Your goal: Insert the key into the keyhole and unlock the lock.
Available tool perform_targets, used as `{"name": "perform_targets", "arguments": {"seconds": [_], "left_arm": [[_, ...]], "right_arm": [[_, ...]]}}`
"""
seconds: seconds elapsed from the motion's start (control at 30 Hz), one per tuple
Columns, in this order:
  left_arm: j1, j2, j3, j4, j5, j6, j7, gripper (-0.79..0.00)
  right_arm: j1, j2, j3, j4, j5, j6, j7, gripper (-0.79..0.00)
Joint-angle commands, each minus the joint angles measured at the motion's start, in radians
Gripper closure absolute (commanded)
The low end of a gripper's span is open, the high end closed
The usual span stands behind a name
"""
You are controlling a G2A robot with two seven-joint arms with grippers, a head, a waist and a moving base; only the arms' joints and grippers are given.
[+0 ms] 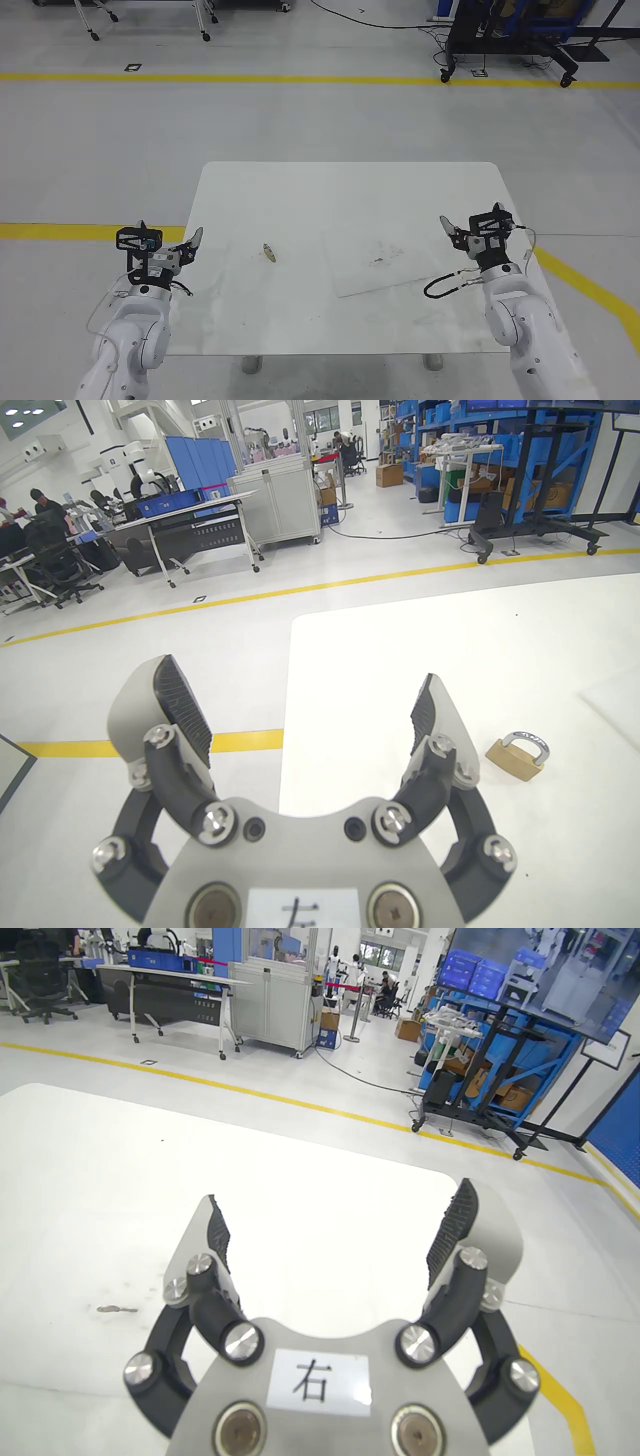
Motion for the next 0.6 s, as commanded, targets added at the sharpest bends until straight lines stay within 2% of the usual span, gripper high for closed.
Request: {"name": "perform_targets", "arguments": {"seconds": [0.0, 0.1, 0.47, 0.5, 0.57], "left_arm": [[0.0, 0.0, 0.0, 0.0, 0.0, 0.0, 0.0, -0.785], [0.0, 0.0, 0.0, 0.0, 0.0, 0.0, 0.0, -0.785], [0.0, 0.0, 0.0, 0.0, 0.0, 0.0, 0.0, -0.785], [0.0, 0.0, 0.0, 0.0, 0.0, 0.0, 0.0, -0.785], [0.0, 0.0, 0.0, 0.0, 0.0, 0.0, 0.0, -0.785]], "right_arm": [[0.07, 0.003, -0.025, 0.055, 0.019, -0.121, 0.058, -0.785], [0.162, 0.004, -0.042, 0.151, 0.078, -0.236, 0.119, -0.785], [0.163, 0.004, -0.044, 0.152, 0.078, -0.24, 0.121, -0.785], [0.169, 0.005, -0.052, 0.159, 0.075, -0.259, 0.133, -0.785], [0.228, 0.009, -0.085, 0.208, 0.084, -0.401, 0.188, -0.785]]}}
